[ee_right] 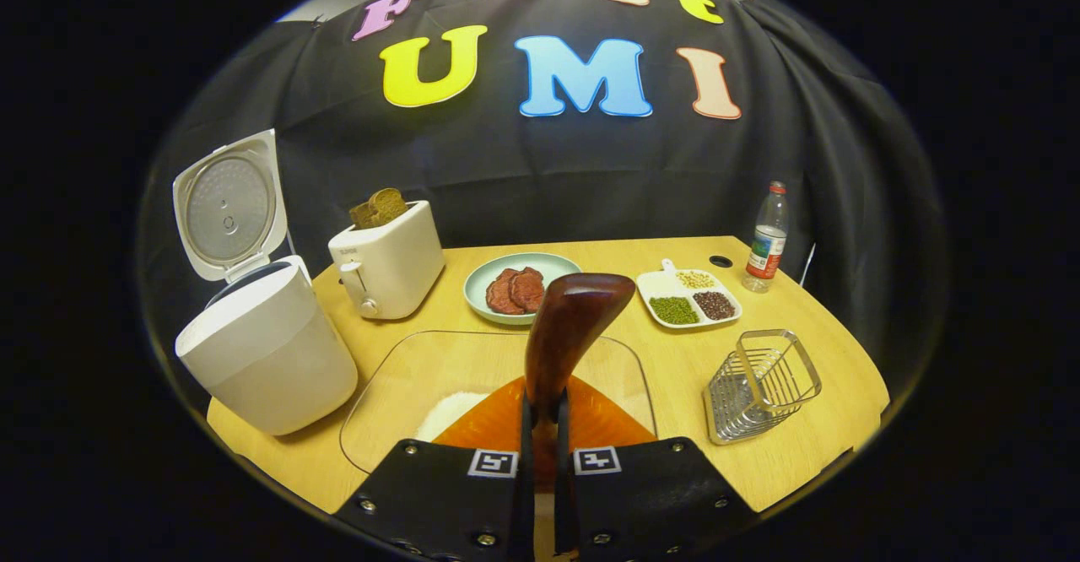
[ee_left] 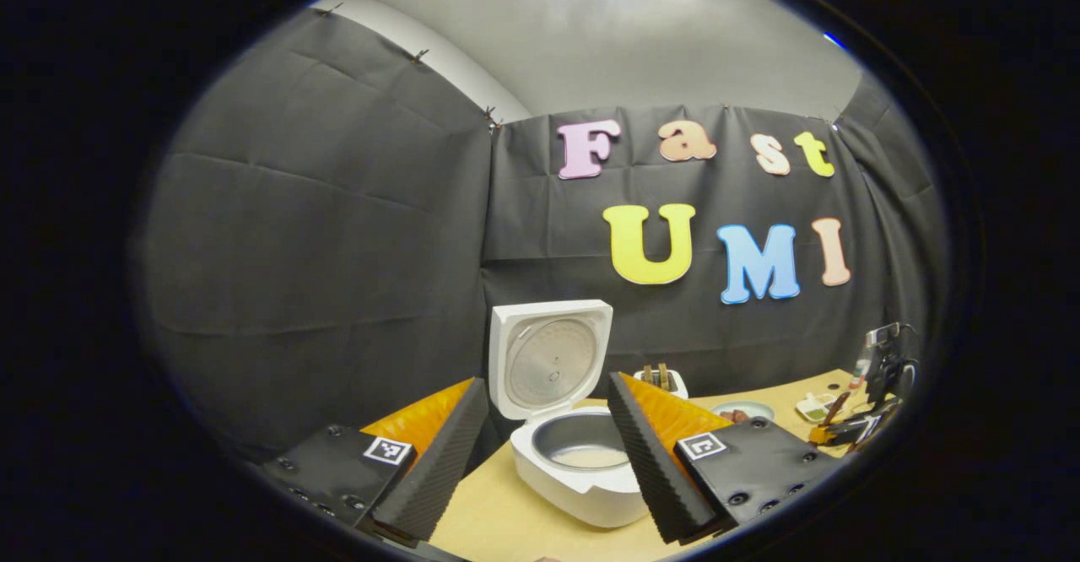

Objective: Close the left gripper, press the button to open the rice cooker; take a wooden spoon from the chopstick holder with the right hand, scoop a spoonful of rice and pour it into the rice cooker, then put the wooden spoon back into the chopstick holder.

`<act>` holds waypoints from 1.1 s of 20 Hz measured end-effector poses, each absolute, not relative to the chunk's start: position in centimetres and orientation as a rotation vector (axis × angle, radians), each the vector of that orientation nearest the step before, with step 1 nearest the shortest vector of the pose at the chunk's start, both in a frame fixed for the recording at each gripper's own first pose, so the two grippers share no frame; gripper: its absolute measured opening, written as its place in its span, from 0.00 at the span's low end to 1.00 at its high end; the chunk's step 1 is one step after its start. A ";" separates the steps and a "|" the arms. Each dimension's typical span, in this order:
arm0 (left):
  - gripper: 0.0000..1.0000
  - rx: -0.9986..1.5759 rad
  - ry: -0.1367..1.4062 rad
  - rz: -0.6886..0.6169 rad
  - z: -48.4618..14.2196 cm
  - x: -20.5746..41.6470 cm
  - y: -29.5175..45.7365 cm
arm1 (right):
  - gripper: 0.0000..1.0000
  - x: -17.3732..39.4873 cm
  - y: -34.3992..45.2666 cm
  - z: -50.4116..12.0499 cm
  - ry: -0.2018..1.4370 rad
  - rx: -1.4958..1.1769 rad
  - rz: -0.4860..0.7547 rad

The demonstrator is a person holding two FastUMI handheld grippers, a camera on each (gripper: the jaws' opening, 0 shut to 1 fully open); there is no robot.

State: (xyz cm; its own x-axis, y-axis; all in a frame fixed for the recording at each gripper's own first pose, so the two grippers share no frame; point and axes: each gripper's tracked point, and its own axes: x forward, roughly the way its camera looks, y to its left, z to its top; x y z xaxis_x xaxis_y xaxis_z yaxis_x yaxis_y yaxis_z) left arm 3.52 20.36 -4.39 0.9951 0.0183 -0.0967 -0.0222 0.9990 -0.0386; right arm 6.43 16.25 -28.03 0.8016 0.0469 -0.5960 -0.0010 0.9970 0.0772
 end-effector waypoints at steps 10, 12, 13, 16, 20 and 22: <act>0.95 -0.036 0.106 0.033 -4.8 3.6 21.7 | 0.10 5.9 21.5 -28.8 0.701 0.342 0.089; 0.99 -0.036 0.106 0.031 -4.8 3.5 21.6 | 0.10 5.9 21.4 -29.1 0.720 0.449 0.072; 0.99 -0.034 0.104 0.030 -4.7 3.5 21.5 | 0.10 6.0 21.2 -29.2 0.726 0.502 0.062; 0.95 -0.034 0.102 0.027 -4.4 3.4 21.2 | 0.10 6.1 20.3 -30.0 0.756 0.684 0.034; 0.99 -0.029 0.096 0.024 -4.0 3.2 20.8 | 0.10 6.9 19.1 -29.3 0.745 0.843 0.011; 0.95 -0.029 0.090 0.023 -3.7 3.2 20.5 | 0.10 7.0 18.6 -28.8 0.736 0.884 0.010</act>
